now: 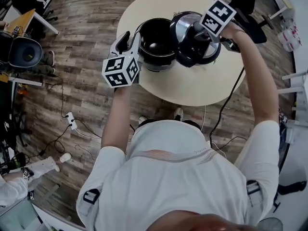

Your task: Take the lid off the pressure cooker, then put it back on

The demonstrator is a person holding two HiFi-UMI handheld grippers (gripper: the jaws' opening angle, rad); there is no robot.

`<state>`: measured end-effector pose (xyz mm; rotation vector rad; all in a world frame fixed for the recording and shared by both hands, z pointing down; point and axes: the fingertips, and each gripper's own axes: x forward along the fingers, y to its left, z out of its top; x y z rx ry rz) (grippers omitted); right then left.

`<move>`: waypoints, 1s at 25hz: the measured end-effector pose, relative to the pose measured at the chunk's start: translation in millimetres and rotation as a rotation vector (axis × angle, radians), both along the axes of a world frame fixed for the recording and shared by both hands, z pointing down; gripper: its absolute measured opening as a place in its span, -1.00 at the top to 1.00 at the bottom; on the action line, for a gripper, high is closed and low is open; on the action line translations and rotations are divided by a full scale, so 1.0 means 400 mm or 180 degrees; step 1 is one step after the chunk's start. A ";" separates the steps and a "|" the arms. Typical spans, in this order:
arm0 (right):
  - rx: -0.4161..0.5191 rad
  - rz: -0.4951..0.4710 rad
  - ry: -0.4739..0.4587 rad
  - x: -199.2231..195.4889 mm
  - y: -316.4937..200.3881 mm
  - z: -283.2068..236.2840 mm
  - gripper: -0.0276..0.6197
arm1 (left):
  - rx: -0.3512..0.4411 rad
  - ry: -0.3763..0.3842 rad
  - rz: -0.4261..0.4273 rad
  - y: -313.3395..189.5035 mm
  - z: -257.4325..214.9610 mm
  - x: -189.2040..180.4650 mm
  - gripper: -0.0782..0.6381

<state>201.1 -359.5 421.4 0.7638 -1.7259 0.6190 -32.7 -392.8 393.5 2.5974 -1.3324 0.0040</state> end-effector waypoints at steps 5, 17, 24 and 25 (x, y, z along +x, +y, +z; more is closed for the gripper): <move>-0.0049 0.0217 -0.0023 0.129 0.092 0.044 0.01 | 0.0240 -0.0173 0.0279 0.059 -0.062 0.160 0.72; -0.0209 0.0672 0.0116 0.397 0.352 0.196 0.02 | 0.0287 -0.0191 0.1117 0.189 -0.067 0.539 0.76; -0.0380 0.0873 0.0086 0.455 0.483 0.355 0.02 | 0.0244 -0.0226 0.1334 0.251 -0.031 0.637 0.76; -0.0406 0.0900 0.0087 0.461 0.493 0.376 0.02 | 0.0232 -0.0233 0.1343 0.256 -0.027 0.642 0.76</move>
